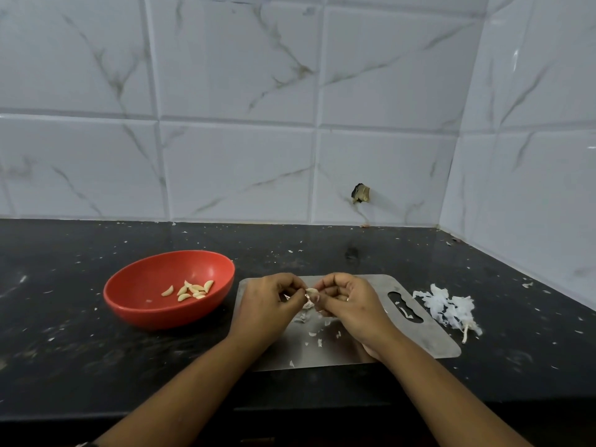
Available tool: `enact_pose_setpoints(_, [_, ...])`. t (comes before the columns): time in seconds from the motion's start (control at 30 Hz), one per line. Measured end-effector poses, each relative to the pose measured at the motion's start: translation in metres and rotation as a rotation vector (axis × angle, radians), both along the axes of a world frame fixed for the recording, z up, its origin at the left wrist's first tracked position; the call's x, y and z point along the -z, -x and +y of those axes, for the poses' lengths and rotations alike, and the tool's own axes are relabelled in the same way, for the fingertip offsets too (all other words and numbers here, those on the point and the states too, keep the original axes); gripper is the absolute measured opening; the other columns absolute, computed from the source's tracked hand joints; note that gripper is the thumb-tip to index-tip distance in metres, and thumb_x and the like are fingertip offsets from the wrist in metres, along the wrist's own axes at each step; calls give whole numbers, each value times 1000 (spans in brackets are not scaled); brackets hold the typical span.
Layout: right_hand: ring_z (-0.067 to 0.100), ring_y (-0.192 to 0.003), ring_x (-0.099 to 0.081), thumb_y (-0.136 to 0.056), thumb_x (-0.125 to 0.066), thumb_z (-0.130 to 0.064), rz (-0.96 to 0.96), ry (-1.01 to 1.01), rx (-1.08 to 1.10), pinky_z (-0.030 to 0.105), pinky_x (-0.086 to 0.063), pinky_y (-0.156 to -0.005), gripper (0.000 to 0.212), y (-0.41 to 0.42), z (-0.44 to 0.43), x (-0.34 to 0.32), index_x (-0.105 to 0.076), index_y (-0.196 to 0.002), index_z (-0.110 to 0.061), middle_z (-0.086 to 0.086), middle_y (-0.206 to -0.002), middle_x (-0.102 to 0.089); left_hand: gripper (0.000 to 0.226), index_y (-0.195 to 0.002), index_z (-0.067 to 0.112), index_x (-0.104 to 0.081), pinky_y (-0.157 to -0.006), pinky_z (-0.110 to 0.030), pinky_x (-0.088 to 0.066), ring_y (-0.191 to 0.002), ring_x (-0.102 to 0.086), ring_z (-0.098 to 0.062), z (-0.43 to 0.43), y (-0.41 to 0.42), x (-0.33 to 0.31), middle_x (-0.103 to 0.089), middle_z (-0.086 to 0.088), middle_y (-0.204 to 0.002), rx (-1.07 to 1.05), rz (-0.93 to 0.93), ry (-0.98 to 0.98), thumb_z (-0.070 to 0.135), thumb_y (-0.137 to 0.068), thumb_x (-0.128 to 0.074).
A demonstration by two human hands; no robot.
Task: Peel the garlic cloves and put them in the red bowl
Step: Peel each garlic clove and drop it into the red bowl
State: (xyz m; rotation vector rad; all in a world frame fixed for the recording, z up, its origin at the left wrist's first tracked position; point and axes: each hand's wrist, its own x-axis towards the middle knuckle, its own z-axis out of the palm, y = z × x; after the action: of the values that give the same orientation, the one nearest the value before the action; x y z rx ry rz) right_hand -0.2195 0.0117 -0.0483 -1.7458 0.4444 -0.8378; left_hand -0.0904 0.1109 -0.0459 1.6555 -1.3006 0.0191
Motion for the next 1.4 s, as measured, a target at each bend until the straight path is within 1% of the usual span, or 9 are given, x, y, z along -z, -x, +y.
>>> enact_pose_setpoints(0.47, [12,-70,-67,-92,-61,-6,4,-32,10,21,-52,-66,13,-1,-3,2,-70,-102,-9,5,-78,-73,6,-84,26,-75,-62,-5,-41,-68,-61,7,-1,-4,4,-70,17,-74,-155,-132,-37,23,-83,-70])
enact_pose_setpoints(0.53, [10,-70,-67,-94,-60,-6,6,-33,7,20,-52,-66,13,-1,-3,3,-69,-102,-10,4,-78,-72,4,-83,27,-76,-60,-7,-43,-64,-61,7,-1,-4,3,-69,17,-72,-146,-156,-56,30,-81,-75])
enact_pose_setpoints(0.67, [7,-68,-63,-94,-59,-8,15,6,20,18,-51,-65,12,-1,-3,4,-70,-97,-8,2,-76,-70,21,-68,25,-71,-57,-19,-46,-54,-58,0,0,-5,3,-64,13,-60,-163,-170,-44,43,-77,-75])
enact_pose_setpoints(0.73, [5,-66,-61,-95,-58,-10,24,15,24,17,-50,-64,12,-1,-3,4,-70,-93,-8,1,-73,-68,22,-68,24,-69,-60,-17,-45,-56,-57,1,-1,-5,5,-66,12,-63,-163,-221,-55,44,-77,-74])
enact_pose_setpoints(0.8, [4,-64,-59,-96,-56,-11,33,24,30,17,-49,-63,14,-2,-3,4,-69,-90,-9,-1,-71,-65,9,-79,28,-70,-67,-16,-46,-60,-56,7,-2,-6,6,-69,15,-73,-152,-228,-12,34,-78,-76])
enact_pose_setpoints(0.9, [6,-65,-58,-98,-54,-11,40,46,21,18,-48,-62,16,-2,-3,3,-67,-89,-8,-2,-69,-62,25,-105,32,-68,-72,-19,-50,-61,-59,10,-2,-7,8,-72,18,-87,-81,-133,59,28,-81,-75])
enact_pose_setpoints(0.97, [7,-65,-57,-99,-53,-13,42,46,5,19,-47,-62,17,-2,-2,3,-66,-88,-8,-2,-69,-61,28,-111,33,-69,-73,-21,-52,-62,-61,9,-3,-8,8,-72,19,-91,-21,-131,66,31,-83,-73])
enact_pose_setpoints(1.13, [5,-64,-57,-100,-50,-16,83,91,-10,21,-47,-61,20,-1,1,1,-66,-90,-10,-2,-70,-61,10,-95,27,-72,-68,-19,-46,-64,-57,5,-5,-7,8,-71,14,-81,-11,-278,69,30,-89,-65])
enact_pose_setpoints(1.4, [1,-64,-60,-96,-58,-13,127,280,79,20,-51,-65,13,2,4,1,-70,-93,-11,-3,-72,-66,11,-86,30,-65,-66,-23,-46,-68,-57,1,-8,-9,10,-65,15,-71,-72,-452,-7,26,-92,-57])
